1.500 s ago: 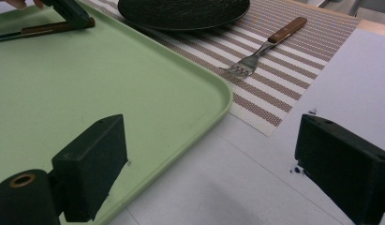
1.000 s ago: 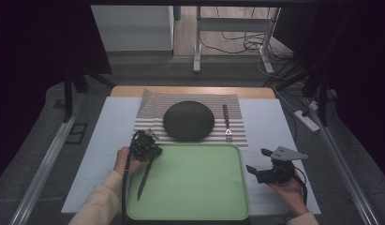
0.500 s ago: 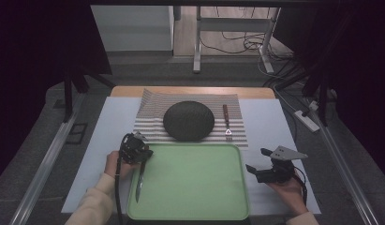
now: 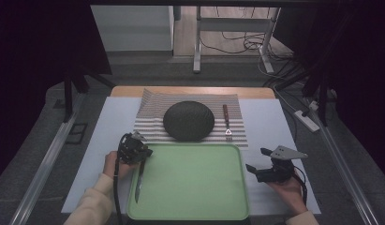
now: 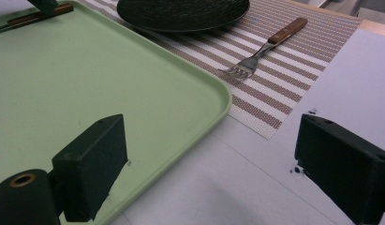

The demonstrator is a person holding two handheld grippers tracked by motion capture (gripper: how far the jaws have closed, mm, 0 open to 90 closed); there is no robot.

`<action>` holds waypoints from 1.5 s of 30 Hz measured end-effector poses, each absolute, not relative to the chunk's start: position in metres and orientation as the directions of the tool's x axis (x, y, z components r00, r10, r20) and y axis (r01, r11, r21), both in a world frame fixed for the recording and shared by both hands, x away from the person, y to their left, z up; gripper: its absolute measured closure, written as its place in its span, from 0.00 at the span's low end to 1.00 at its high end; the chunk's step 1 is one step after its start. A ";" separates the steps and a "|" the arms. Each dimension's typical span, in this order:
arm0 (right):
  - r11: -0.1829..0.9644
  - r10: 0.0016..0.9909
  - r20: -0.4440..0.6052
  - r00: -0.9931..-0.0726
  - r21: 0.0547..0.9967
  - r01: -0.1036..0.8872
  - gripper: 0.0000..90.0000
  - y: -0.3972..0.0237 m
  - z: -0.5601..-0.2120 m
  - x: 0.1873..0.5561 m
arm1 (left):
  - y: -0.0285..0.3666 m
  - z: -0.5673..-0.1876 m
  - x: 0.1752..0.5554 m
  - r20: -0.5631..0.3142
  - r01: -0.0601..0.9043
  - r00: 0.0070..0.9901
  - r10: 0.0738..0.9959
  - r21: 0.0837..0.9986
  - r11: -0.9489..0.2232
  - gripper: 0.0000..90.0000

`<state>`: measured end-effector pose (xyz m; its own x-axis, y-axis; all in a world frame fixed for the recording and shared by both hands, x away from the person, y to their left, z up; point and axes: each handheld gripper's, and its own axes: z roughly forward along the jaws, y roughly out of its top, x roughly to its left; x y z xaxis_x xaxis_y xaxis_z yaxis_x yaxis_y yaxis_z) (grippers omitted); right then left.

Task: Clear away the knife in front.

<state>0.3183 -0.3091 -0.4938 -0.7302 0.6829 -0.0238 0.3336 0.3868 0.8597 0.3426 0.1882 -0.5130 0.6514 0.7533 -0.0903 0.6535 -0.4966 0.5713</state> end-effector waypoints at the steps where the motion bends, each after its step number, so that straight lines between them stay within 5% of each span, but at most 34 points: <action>1: 0.383 0.683 -0.021 -0.730 0.861 0.334 0.10 -0.309 -0.494 0.318 | 0.188 -0.512 0.342 -0.091 0.647 0.653 0.752 0.583 -0.491 0.99; 9: 0.387 0.678 -0.025 -0.735 0.862 0.328 0.10 -0.308 -0.494 0.318 | 0.198 -0.500 0.328 -0.119 0.607 0.643 0.757 0.683 -0.408 0.97; 17: 0.391 0.673 -0.027 -0.740 0.862 0.324 0.10 -0.308 -0.494 0.317 | 0.210 -0.497 0.305 -0.111 0.582 0.588 0.801 0.745 -0.325 0.46; 22: 0.397 0.671 -0.035 -0.740 0.861 0.319 0.10 -0.308 -0.493 0.315 | 0.213 -0.496 0.291 -0.110 0.585 0.578 0.809 0.747 -0.317 0.35; 45: 0.386 0.674 -0.053 -0.737 0.876 0.290 0.11 -0.310 -0.491 0.312 | 0.237 -0.505 0.256 -0.095 0.599 0.539 0.837 0.742 -0.301 0.28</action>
<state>0.3118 -0.3100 -0.4911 -0.7373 0.6735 -0.0527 0.2902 0.3861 0.8756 0.2556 0.2367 -0.5049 0.5389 0.8370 -0.0947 0.5986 -0.3014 0.7422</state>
